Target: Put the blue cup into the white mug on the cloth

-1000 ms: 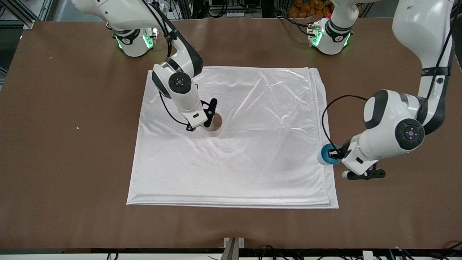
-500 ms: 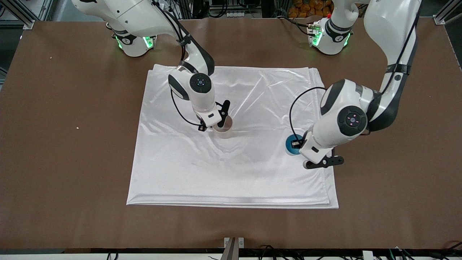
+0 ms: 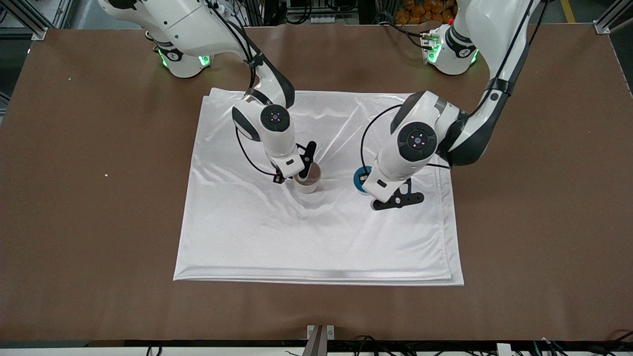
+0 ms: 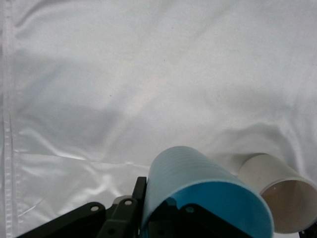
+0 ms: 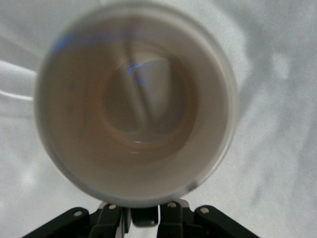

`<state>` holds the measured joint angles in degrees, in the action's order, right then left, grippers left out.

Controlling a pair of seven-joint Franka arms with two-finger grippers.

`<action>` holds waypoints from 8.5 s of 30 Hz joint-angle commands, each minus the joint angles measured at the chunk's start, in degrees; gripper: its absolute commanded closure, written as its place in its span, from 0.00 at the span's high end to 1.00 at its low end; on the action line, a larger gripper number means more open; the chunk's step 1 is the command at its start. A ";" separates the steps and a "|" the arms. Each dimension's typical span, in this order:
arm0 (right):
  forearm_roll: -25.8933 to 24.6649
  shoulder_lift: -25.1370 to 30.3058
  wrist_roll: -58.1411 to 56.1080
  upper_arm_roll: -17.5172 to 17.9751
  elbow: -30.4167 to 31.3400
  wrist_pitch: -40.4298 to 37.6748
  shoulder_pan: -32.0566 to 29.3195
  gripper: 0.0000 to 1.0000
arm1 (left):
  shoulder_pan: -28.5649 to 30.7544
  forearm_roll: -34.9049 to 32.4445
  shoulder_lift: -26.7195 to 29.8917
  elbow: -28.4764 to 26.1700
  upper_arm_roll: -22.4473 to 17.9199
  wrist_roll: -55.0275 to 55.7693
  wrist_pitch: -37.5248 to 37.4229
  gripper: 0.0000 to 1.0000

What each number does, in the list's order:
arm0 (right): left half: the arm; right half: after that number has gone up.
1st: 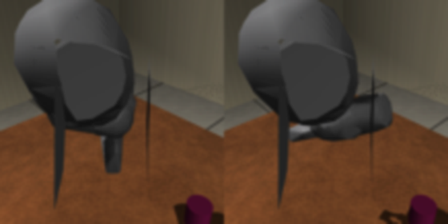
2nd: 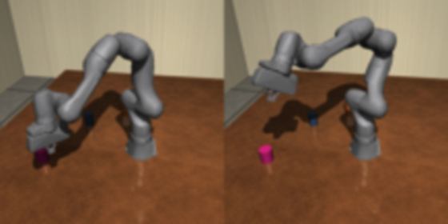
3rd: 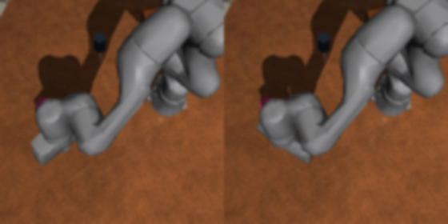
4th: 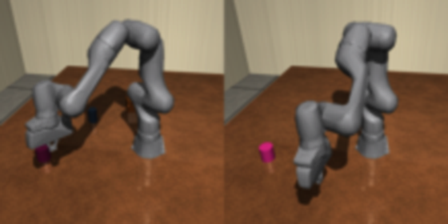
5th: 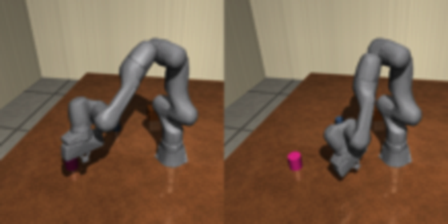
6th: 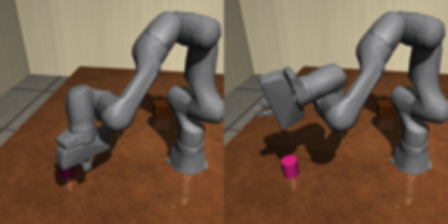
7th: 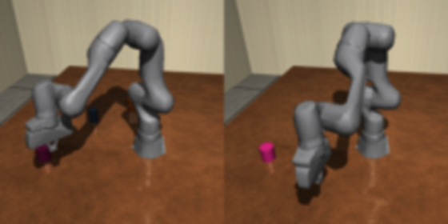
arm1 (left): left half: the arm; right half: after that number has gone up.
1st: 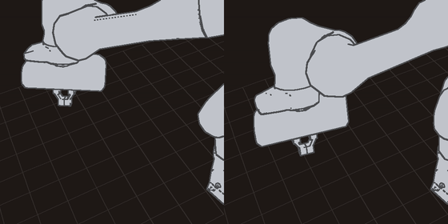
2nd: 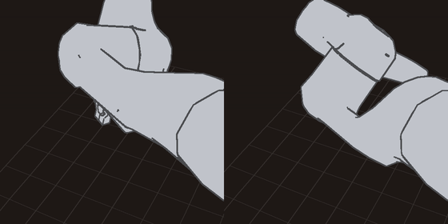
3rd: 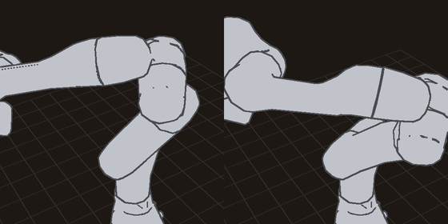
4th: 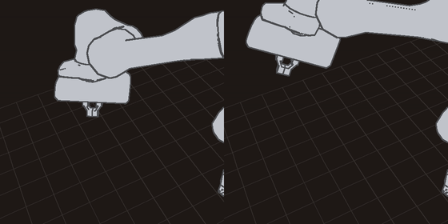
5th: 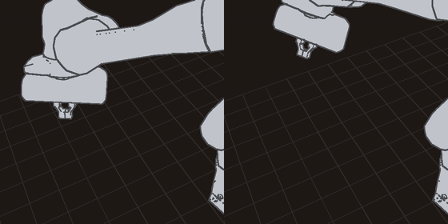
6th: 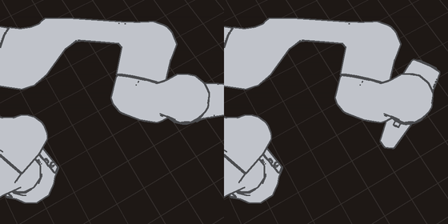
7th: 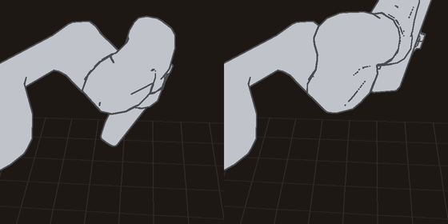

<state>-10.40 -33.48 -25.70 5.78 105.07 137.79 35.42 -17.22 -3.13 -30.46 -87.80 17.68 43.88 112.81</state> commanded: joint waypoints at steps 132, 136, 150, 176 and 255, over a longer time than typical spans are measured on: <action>10.40 36.91 26.41 -0.69 -11.73 -44.63 -44.47 1.00 | -10.83 -4.07 -1.88 1.58 -5.81 12.56 16.13 1.00; 10.40 36.91 26.93 -0.60 -11.73 -44.72 -44.39 1.00 | -8.01 -4.07 -1.44 1.50 -5.81 9.13 13.94 1.00; 10.40 36.99 26.93 -0.86 -11.82 -44.72 -44.47 1.00 | 2.88 -4.07 0.84 0.97 -5.73 -3.88 11.74 1.00; 10.40 36.82 26.93 -0.69 -11.73 -44.28 -44.47 1.00 | 20.73 -1.88 15.07 -9.66 -4.93 -29.63 2.60 1.00; 10.58 35.76 28.60 -0.51 -14.55 -44.45 -43.16 1.00 | 14.49 2.61 33.63 -2.46 -18.29 -45.02 -20.78 1.00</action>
<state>-0.60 2.58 1.73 5.26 91.20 93.93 -8.52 -2.50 -0.34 3.48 -91.46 -0.50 0.27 94.04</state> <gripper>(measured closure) 0.000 0.000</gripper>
